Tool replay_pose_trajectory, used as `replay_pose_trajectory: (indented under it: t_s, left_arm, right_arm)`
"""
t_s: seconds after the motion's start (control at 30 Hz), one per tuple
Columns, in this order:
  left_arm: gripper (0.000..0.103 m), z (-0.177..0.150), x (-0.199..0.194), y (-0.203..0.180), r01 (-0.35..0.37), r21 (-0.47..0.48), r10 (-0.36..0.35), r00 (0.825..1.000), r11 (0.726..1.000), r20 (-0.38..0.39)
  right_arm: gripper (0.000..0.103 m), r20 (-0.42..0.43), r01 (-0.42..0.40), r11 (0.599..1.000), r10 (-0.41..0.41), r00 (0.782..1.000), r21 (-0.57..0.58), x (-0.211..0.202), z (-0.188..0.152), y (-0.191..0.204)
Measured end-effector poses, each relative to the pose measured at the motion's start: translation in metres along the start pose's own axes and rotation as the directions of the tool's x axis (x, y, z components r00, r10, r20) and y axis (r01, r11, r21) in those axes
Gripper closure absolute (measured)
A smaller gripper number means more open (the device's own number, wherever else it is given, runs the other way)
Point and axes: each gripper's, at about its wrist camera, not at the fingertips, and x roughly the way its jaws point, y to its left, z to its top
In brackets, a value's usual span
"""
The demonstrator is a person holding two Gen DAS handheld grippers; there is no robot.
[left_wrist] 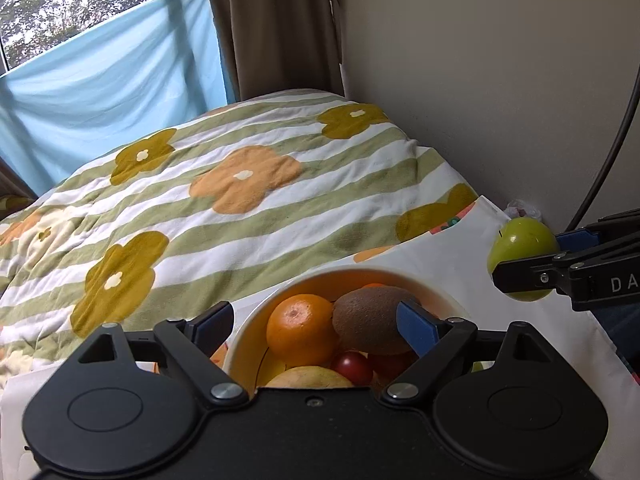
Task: Organize fruits
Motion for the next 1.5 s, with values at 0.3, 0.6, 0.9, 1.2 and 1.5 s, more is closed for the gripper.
replay_pose_trajectory:
  t_s: [0.3, 0.6, 0.9, 1.2, 1.5]
  left_arm:
    - [0.01, -0.024, -0.045, 0.043, -0.069, -0.133, 0.071, 0.997, 0.989, 0.015]
    - [0.01, -0.051, -0.068, 0.072, -0.119, -0.23, 0.123, 0.992, 0.966, 0.003]
    - [0.01, -0.069, -0.066, 0.072, -0.131, -0.258, 0.133, 0.991, 0.957, -0.011]
    - [0.01, -0.077, -0.081, 0.065, -0.167, -0.308, 0.175, 0.985, 0.937, 0.001]
    - [0.01, -0.069, -0.141, 0.053, -0.206, -0.35, 0.243, 0.968, 0.914, 0.064]
  right_arm:
    - [0.032, -0.003, -0.061, 0.996, 0.061, 0.998, -0.068, 0.01, 0.003, 0.041]
    - [0.032, -0.023, -0.089, 0.986, 0.087, 0.996, -0.143, 0.029, -0.013, 0.081]
    - [0.013, 0.051, -0.043, 0.971, 0.056, 0.997, -0.235, 0.028, -0.027, 0.097]
    - [0.012, 0.06, -0.048, 0.97, 0.064, 0.996, -0.238, 0.019, -0.032, 0.088]
    - [0.012, 0.089, -0.074, 0.954, 0.104, 0.991, -0.289, -0.034, -0.029, 0.108]
